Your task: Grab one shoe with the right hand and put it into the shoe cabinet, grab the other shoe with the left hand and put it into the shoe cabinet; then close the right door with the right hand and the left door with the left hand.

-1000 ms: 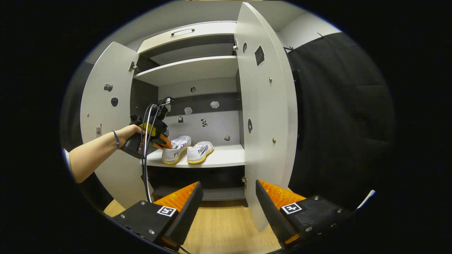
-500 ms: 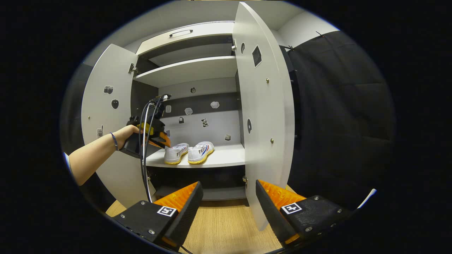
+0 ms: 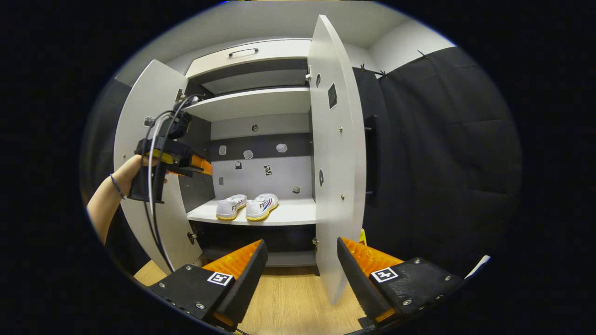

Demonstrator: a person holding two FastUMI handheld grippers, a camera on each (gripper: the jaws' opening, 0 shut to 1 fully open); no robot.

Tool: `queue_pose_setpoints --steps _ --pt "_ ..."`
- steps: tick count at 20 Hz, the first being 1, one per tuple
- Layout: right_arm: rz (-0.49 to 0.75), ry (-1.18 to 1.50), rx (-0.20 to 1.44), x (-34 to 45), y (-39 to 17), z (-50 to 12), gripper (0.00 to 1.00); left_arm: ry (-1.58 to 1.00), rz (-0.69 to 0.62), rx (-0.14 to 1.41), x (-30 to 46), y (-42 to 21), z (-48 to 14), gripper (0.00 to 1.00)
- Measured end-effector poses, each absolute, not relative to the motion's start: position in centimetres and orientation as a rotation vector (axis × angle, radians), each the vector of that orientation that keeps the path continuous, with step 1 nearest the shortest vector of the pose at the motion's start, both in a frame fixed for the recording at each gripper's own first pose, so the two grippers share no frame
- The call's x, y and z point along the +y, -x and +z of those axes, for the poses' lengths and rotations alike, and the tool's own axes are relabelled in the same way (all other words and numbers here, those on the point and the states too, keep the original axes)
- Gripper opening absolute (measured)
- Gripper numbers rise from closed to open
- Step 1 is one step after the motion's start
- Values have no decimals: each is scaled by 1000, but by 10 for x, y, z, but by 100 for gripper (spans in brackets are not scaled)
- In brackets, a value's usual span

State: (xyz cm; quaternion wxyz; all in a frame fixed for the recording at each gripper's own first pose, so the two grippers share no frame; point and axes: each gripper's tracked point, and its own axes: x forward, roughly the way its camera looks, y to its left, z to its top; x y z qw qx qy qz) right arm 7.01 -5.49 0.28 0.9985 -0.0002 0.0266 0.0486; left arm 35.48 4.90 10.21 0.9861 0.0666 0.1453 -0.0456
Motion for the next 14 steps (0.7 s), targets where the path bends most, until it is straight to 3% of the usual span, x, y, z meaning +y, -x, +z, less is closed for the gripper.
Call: queue_pose_setpoints --steps 8,14 --pt "4 -15 63 -111 -68 -1 92 -163 -123 83 41 -249 168 96" --pt "-60 -24 70 -157 -85 -7 92 -157 -122 31 52 -197 179 97"
